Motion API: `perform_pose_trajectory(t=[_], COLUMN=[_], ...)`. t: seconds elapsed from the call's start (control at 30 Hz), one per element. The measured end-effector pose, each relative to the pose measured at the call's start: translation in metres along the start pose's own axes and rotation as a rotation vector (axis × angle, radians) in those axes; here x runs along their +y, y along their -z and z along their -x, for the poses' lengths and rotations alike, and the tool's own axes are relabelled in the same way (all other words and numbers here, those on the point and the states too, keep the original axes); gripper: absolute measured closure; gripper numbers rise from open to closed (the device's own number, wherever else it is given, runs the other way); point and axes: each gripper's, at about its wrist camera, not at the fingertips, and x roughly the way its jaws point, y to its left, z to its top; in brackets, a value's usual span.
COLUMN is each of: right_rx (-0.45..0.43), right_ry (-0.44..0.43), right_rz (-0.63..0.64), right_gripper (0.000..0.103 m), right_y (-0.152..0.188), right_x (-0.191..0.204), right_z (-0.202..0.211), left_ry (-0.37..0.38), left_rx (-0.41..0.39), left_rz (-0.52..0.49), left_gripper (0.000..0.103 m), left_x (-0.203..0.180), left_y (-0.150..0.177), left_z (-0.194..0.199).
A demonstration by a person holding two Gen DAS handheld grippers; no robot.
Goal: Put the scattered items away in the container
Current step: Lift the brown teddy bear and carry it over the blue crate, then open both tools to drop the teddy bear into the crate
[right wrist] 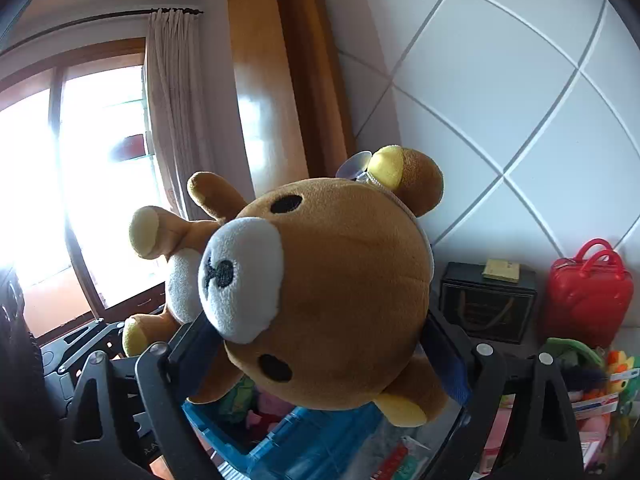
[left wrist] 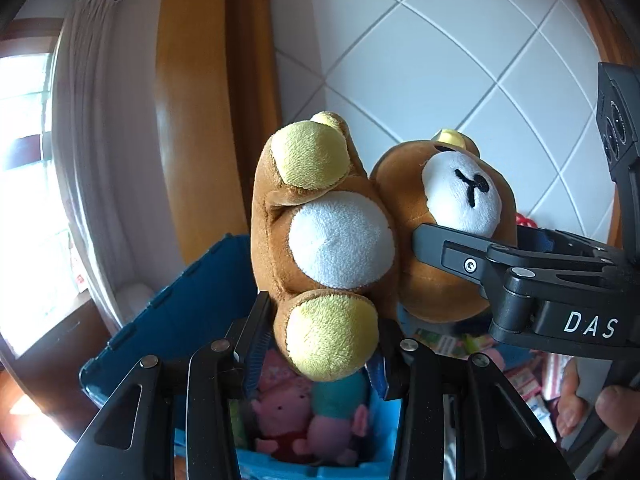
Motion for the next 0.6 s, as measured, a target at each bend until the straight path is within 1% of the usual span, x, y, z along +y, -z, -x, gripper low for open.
perform_pose_trajectory(t=[0.1,0.2,0.23,0.27,0.3,0.33,0.37,0.4,0.5,0.53,0.6], right_rx=[0.020,0.045,0.056,0.066,0.075,0.083,0.093,0.101,0.095,0.089,0.081], right_ry=[-0.002,0.010,0.018,0.027,0.040,0.056,0.073,0.090,0.119,0.128,0.151], right_rz=[0.001,0.000,-0.002,-0.002,0.000,0.004,0.011,0.018,0.014,0.004,-0.013], right_gripper=[0.011,0.011,0.011,0.011,0.010,0.008,0.006,0.005,0.003,0.000,0.000], right_y=[0.000,0.002,0.003,0.003,0.002,0.003,0.003,0.003,0.005,0.005,0.004], right_x=[0.021,0.034,0.038,0.041,0.044,0.046,0.048,0.049,0.046,0.045,0.043], right_z=[-0.034,-0.066,-0.075,-0.083,-0.090,-0.096,-0.101,-0.106,-0.109,-0.108,-0.106], left_ry=[-0.007,0.003,0.011,0.015,0.019,0.011,-0.004,-0.018,0.008,0.008,0.010], left_rx=[0.025,0.054,0.065,0.071,0.078,0.080,0.075,0.070,0.103,0.112,0.125], left_rz=[-0.005,-0.003,0.000,0.002,0.005,0.007,0.012,0.017,0.032,0.032,0.033], left_gripper=[0.062,0.062,0.060,0.057,0.050,0.025,0.010,0.008,0.008,0.008,0.008], left_x=[0.028,0.047,0.052,0.056,0.060,0.063,0.067,0.072,0.080,0.081,0.083], left_y=[0.005,0.011,0.012,0.014,0.016,0.017,0.019,0.022,0.029,0.031,0.035], left_z=[-0.020,-0.038,-0.043,-0.047,-0.052,-0.056,-0.057,-0.058,-0.070,-0.073,-0.077])
